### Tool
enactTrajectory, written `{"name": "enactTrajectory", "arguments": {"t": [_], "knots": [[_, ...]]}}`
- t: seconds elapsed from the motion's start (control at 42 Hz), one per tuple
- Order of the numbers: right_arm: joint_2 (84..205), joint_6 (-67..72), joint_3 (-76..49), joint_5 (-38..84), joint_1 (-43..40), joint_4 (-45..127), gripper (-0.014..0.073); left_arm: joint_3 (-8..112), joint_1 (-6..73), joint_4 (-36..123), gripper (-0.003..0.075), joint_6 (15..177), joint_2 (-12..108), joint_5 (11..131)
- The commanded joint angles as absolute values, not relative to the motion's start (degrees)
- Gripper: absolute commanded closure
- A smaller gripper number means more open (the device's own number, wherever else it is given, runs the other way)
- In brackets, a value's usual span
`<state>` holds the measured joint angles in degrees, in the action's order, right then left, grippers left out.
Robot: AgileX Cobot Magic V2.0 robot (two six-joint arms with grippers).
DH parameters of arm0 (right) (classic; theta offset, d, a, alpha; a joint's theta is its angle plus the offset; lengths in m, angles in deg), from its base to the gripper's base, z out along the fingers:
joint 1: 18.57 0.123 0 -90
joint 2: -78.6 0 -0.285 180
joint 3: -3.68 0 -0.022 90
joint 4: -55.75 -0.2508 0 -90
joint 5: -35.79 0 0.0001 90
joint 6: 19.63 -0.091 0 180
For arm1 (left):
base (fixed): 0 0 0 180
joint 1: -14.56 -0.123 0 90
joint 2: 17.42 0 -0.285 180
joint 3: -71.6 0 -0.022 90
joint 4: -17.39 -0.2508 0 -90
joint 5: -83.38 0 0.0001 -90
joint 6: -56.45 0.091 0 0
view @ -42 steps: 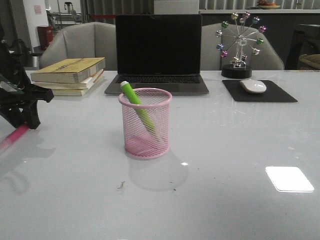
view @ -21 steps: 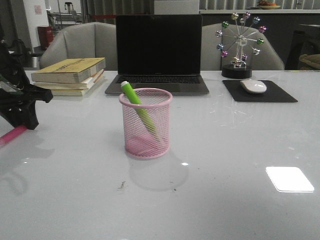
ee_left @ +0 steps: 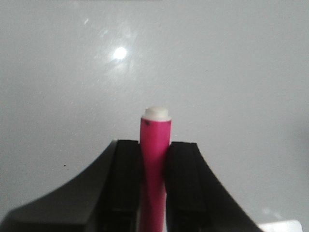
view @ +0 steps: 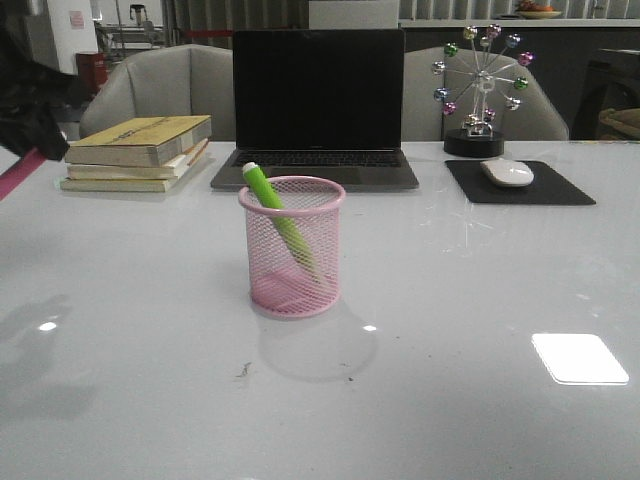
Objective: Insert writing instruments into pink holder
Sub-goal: 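Lift the pink marker with the left gripper toward the holder, then lower the pink marker into the holder and open the left gripper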
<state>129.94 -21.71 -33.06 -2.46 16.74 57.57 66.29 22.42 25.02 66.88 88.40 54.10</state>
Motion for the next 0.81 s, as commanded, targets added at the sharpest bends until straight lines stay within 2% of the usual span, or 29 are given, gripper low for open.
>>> {"name": "enactTrajectory", "arguments": {"t": [0.0, 0.166, 0.333, 0.547, 0.785], "knots": [[129.7, -21.3, -31.5, 1.2, 16.6, 57.6, 0.0196, 61.7, 25.6, 27.9, 0.0629, 67.1, 78.9, 64.8], [129.7, -21.3, -31.5, 1.2, 16.6, 57.6, 0.0196, 52.3, 32.7, 28.3, 0.0629, 67.1, 71.0, 79.8], [129.7, -21.3, -31.5, 1.2, 16.6, 57.6, 0.0196, 45.2, 41.6, 33.6, 0.0629, 66.8, 68.7, 99.4], [129.7, -21.3, -31.5, 1.2, 16.6, 57.6, 0.0196, 43.3, 52.9, 37.3, 0.0629, 64.5, 73.8, 123.2], [129.7, -21.3, -31.5, 1.2, 16.6, 57.6, 0.0196, 43.6, 60.7, 37.3, 0.0629, 63.3, 84.3, 142.4]]}}
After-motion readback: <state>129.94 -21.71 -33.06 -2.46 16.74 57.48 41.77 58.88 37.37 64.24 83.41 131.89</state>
